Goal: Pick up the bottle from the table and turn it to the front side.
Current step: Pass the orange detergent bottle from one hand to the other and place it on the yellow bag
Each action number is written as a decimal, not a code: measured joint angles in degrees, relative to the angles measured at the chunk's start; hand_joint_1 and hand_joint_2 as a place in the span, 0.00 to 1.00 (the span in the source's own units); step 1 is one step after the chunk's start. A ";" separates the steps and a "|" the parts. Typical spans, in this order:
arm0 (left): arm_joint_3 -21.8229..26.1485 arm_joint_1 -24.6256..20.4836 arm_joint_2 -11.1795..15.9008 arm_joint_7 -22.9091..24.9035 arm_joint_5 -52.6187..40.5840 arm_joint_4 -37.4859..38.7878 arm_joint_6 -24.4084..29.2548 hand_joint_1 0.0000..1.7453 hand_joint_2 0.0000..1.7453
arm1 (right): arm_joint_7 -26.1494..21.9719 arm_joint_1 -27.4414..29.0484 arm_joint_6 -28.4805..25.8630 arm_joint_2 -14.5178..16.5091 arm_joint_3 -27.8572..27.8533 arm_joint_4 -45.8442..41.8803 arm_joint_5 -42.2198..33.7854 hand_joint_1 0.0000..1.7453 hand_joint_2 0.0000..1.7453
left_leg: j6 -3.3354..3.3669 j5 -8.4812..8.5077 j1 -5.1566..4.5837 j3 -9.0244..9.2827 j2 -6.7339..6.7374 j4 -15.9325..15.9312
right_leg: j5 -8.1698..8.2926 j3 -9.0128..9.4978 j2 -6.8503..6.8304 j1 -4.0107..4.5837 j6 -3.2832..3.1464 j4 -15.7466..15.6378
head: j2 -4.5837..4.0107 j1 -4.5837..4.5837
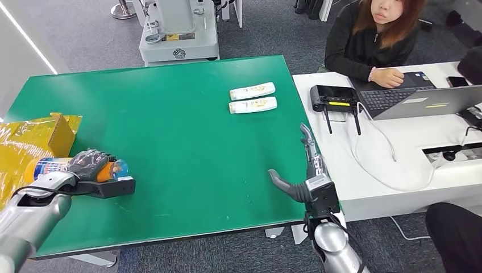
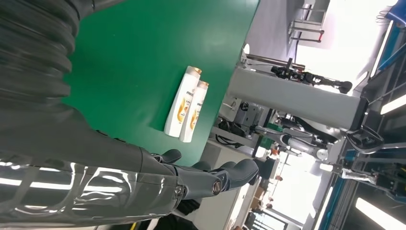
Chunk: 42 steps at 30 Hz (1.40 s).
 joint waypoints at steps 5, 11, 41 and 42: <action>-0.30 -1.13 -2.11 1.63 0.01 3.58 -1.33 1.00 1.00 | 0.45 -0.18 -0.13 -0.15 0.31 0.52 -0.03 0.00 1.00 | -0.01 0.00 0.01 0.00 0.03 -0.01 | -0.01 -0.02 0.03 0.01 -0.01 0.01 | 0.00 0.00; -1.26 -3.35 -3.28 10.06 -2.32 10.17 -5.26 1.00 1.00 | 1.51 0.10 -0.62 -0.16 0.41 1.04 0.43 0.00 1.00 | -0.01 -0.01 0.01 0.04 0.14 -0.03 | 0.00 0.01 0.17 0.02 -0.02 0.05 | 0.00 0.00; -1.12 -2.98 1.05 8.71 -3.87 17.22 -3.66 1.00 1.00 | 2.98 1.19 -1.93 -0.27 3.09 1.34 0.41 0.00 1.00 | -0.37 -0.04 -0.06 1.20 0.06 -0.41 | -0.22 0.93 0.02 -0.02 -0.34 0.08 | 0.00 -0.02; -0.92 -2.89 0.85 7.76 -3.80 17.22 -3.06 1.00 1.00 | 3.01 1.14 -1.92 -0.27 3.14 1.34 0.42 0.00 1.00 | -0.38 -0.03 -0.06 1.22 -0.03 -0.42 | -0.24 0.96 -0.07 -0.03 -0.33 0.08 | 0.00 -0.03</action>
